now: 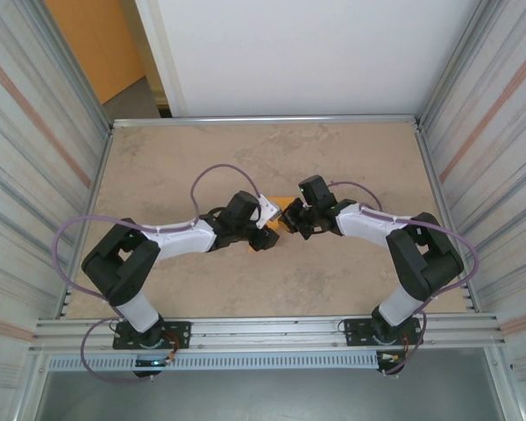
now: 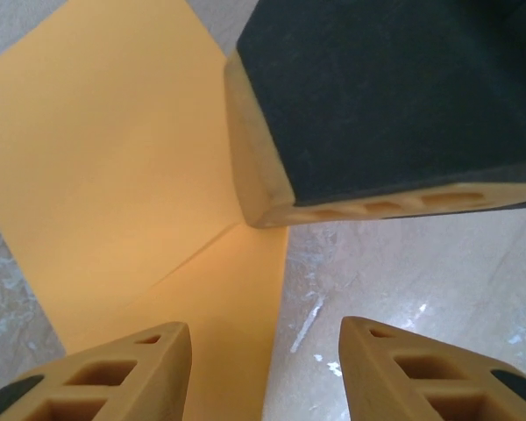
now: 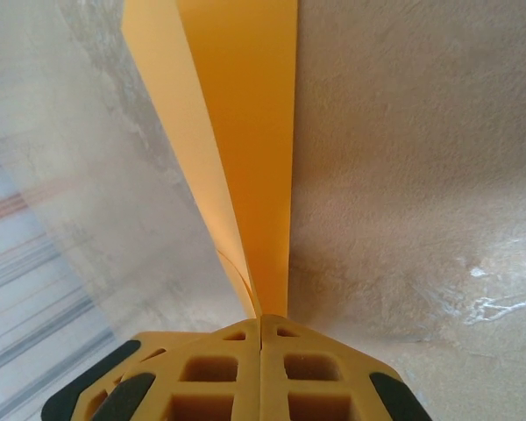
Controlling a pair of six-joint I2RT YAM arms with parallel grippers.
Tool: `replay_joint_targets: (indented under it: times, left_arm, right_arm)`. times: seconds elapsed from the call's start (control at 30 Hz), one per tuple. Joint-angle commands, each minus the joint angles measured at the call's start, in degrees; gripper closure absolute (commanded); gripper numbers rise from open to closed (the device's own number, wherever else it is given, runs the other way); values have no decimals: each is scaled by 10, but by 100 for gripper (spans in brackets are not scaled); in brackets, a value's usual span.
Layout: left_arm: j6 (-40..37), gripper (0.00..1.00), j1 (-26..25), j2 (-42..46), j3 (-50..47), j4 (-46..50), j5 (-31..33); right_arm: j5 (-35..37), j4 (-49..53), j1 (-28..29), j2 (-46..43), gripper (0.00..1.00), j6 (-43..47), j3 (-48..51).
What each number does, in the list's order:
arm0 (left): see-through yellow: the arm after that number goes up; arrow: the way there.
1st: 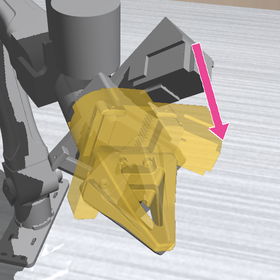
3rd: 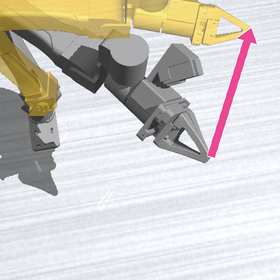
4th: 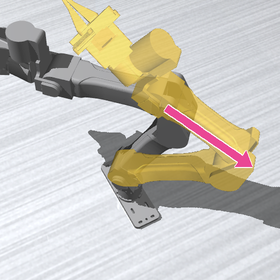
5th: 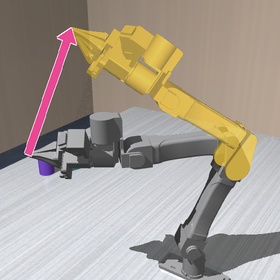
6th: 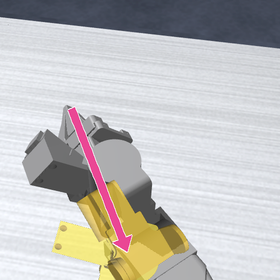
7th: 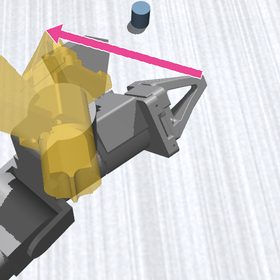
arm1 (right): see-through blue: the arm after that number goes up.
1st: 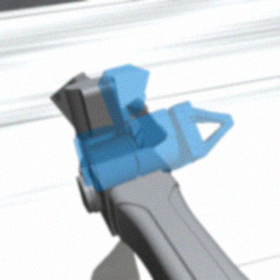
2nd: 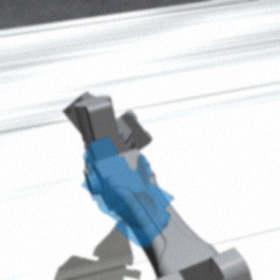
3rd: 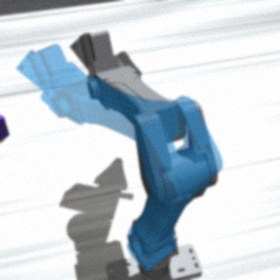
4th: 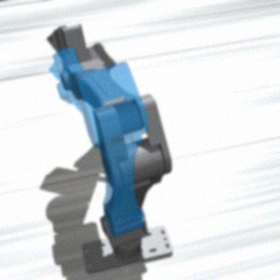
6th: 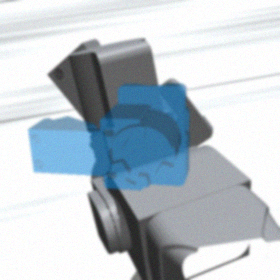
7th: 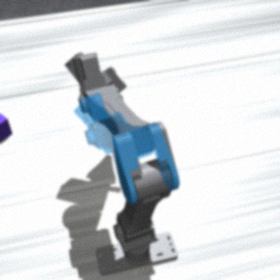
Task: Fold a paper plane with a square sheet of paper (pick it up from the middle)
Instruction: Fold the wing for the fifth time at the center of the table.
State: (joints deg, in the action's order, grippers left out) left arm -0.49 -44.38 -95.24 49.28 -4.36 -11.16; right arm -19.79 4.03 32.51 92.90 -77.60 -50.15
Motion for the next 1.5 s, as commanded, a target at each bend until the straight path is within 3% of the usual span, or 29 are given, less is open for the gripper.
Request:
replay_joint_targets:
  times: [0.0,0.7,0.8,0.93,1.03,1.47]
  left_arm:
    - [-32,52,-4,-10,-12,-23,22]
    - [-46,63,-13,-35,-55,-90,53]
    - [-45,67,-12,-37,-56,-92,50]
    - [-44,72,-14,-40,-57,-93,44]
    - [-42,75,-13,-41,-59,-94,38]
    - [-16,82,-14,-64,-48,-86,-10]
  right_arm:
    - [-11,12,-3,0,94,-15,-21]
    - [-21,15,-8,3,90,-33,-12]
    - [-18,24,-10,2,84,-31,-12]
    - [-6,49,-17,-4,61,-23,-15]
    - [5,72,-27,-15,49,-7,-17]
    - [54,139,-68,-68,42,46,-4]
